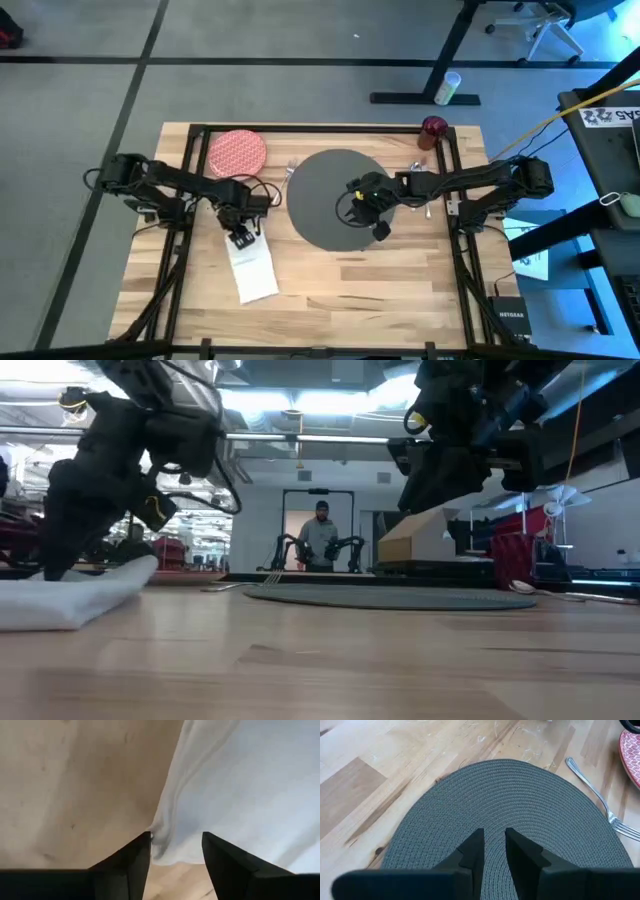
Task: Set table place
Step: Fold the white table napkin
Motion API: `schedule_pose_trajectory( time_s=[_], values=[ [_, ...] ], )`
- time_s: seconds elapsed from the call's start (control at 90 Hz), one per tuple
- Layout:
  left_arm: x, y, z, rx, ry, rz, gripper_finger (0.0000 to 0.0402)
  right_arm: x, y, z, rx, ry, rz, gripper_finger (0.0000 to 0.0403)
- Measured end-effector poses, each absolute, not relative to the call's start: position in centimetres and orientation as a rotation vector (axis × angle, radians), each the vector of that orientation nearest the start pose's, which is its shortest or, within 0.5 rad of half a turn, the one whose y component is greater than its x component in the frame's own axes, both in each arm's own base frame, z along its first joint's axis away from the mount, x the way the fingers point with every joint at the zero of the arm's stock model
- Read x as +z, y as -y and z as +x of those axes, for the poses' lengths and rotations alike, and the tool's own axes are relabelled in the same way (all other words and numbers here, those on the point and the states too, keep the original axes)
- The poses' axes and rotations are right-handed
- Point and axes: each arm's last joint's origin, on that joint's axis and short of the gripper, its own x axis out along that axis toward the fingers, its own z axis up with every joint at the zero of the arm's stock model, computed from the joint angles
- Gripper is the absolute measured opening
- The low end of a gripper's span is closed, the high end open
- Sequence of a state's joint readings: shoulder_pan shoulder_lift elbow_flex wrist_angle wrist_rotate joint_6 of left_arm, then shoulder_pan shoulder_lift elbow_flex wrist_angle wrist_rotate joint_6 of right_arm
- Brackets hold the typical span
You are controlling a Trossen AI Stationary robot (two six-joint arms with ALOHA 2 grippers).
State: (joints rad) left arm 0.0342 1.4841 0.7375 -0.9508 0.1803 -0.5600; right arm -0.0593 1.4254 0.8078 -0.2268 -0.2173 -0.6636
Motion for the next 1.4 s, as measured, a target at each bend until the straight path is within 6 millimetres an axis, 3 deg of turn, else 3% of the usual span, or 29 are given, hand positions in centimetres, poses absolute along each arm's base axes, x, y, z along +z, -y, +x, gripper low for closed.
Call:
schedule_pose_trajectory(
  time_s=[0.356,0.844,1.4],
  values=[
    [14.7,-0.2,20.0,0.379,-1.723,-0.584,0.0154,20.0,1.0,28.0,0.418,-0.752,-0.506,0.0065],
    [14.7,0.2,19.7,0.374,-1.757,-0.567,0.0006,20.0,1.0,28.0,0.418,-0.752,-0.506,0.0065],
    [16.1,1.1,19.9,0.383,-1.822,-0.578,0.0000,20.0,1.0,28.0,0.416,-0.753,-0.512,0.0065]
  ],
)
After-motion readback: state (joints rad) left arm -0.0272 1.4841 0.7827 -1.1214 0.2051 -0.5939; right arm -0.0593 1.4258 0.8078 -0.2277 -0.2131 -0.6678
